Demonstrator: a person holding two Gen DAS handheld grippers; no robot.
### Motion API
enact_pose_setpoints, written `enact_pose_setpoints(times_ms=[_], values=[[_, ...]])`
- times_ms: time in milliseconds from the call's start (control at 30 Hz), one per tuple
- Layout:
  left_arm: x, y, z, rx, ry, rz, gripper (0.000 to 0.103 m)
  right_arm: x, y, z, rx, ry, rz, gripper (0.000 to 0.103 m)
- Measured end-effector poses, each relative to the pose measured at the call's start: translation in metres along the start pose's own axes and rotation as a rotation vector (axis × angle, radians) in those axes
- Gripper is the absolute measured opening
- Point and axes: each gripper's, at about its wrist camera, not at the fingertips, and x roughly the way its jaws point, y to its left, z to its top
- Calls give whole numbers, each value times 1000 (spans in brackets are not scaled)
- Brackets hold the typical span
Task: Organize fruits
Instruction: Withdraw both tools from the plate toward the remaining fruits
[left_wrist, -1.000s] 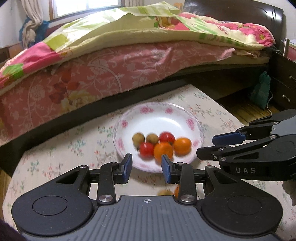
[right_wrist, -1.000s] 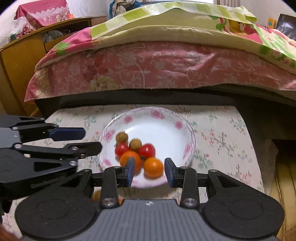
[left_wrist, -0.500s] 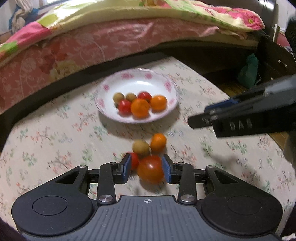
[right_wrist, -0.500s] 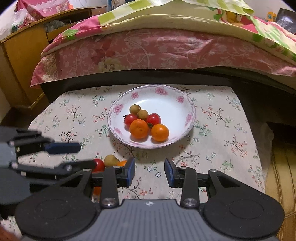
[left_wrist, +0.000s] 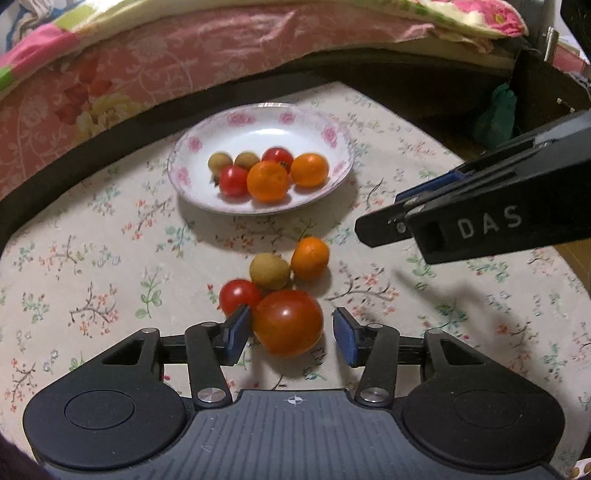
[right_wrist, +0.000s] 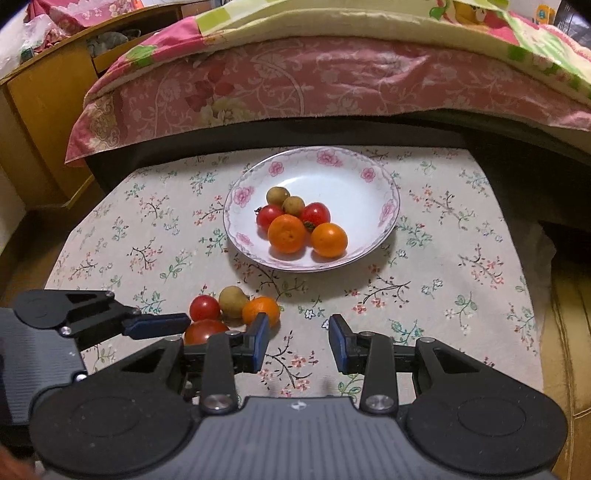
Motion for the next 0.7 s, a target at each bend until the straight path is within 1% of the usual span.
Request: enact_pose_setpoints(times_ms=[33, 100, 267, 467, 533, 600, 700], values=[[2, 2, -2, -13, 14, -6, 51, 2, 0, 0, -1, 4, 3, 35], [6, 3, -7, -20, 30, -22, 50, 7, 1, 1, -3, 11, 6, 35], [7, 1, -9, -13, 20, -27, 48, 18, 4, 3, -13, 32, 20, 35], [9, 1, -10, -4, 16, -35, 50, 31, 4, -2, -18, 53, 41, 35], [10, 0, -10, -1, 8, -38, 56, 34, 4, -2, -15, 50, 50, 35], [11, -1, -10, 5, 2, -41, 58, 38, 4, 0, -16, 44, 61, 35], [11, -5, -11, 36, -11, -27, 55, 45, 7, 1, -32, 42, 72, 36]])
